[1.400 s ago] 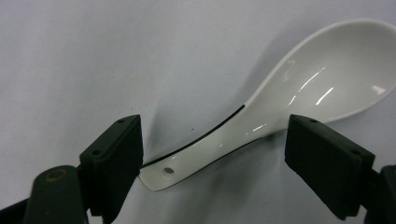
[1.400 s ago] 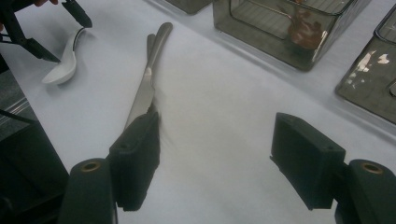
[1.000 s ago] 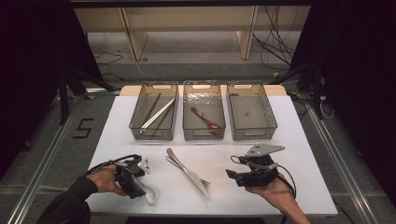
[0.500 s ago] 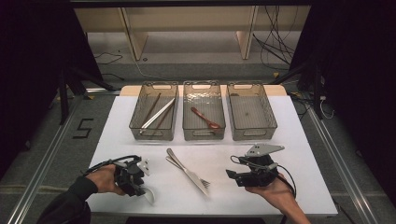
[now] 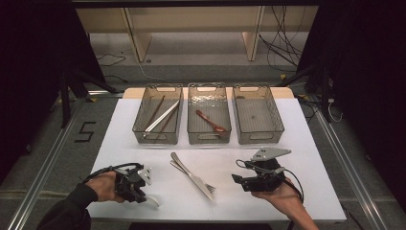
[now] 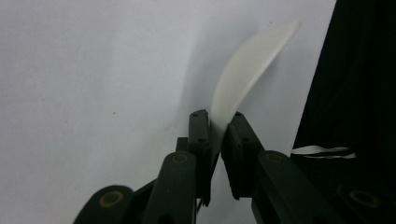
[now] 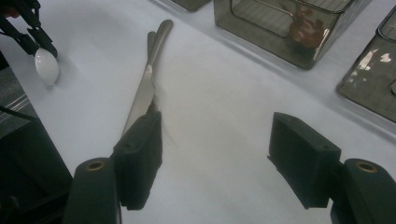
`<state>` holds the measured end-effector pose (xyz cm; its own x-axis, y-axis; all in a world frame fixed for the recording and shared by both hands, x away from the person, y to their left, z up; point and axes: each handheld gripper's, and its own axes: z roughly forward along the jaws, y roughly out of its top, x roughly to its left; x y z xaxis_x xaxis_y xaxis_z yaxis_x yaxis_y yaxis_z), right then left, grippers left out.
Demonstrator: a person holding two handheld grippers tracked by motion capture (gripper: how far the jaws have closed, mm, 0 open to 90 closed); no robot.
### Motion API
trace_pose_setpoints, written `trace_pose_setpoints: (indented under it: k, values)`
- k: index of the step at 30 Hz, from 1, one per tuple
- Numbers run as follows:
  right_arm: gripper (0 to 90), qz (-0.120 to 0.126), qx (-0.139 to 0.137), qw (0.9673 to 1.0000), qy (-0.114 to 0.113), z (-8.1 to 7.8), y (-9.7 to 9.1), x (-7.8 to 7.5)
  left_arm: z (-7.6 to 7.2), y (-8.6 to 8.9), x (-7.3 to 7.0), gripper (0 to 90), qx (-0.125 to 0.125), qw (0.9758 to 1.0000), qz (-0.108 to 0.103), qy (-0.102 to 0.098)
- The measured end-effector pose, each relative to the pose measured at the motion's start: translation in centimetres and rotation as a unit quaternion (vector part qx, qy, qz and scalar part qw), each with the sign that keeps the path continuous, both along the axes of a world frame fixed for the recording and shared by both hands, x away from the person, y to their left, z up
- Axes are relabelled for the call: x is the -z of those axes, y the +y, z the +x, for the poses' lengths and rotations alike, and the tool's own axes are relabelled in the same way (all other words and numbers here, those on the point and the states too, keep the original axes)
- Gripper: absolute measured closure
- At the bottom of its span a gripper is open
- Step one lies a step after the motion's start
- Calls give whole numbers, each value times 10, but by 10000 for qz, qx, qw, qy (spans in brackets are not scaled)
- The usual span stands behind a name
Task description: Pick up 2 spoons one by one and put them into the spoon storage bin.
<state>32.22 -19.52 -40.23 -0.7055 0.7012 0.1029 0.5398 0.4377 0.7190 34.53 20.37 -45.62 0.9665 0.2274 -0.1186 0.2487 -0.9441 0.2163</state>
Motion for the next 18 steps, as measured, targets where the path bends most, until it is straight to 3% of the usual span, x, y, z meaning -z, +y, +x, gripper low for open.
trace_pose_setpoints:
  k: [5, 9, 15, 18]
  values:
    - [357, 8, 17, 10000, -7, 0, 0, -1, -2, -2, -1, 834, -34, 9999, -12, -147]
    - [357, 21, 15, 10000, -13, 1, -1, -1, 0, -3, -1, 835, -215, 9992, -78, -318]
    - [356, 60, 61, 10000, -21, 1, -2, -1, 4, -3, -8, 836, -646, 9959, -486, -399]
    - [355, 69, 65, 10000, -28, 1, -2, -1, 6, -4, -13, 836, -838, 9940, -574, -417]
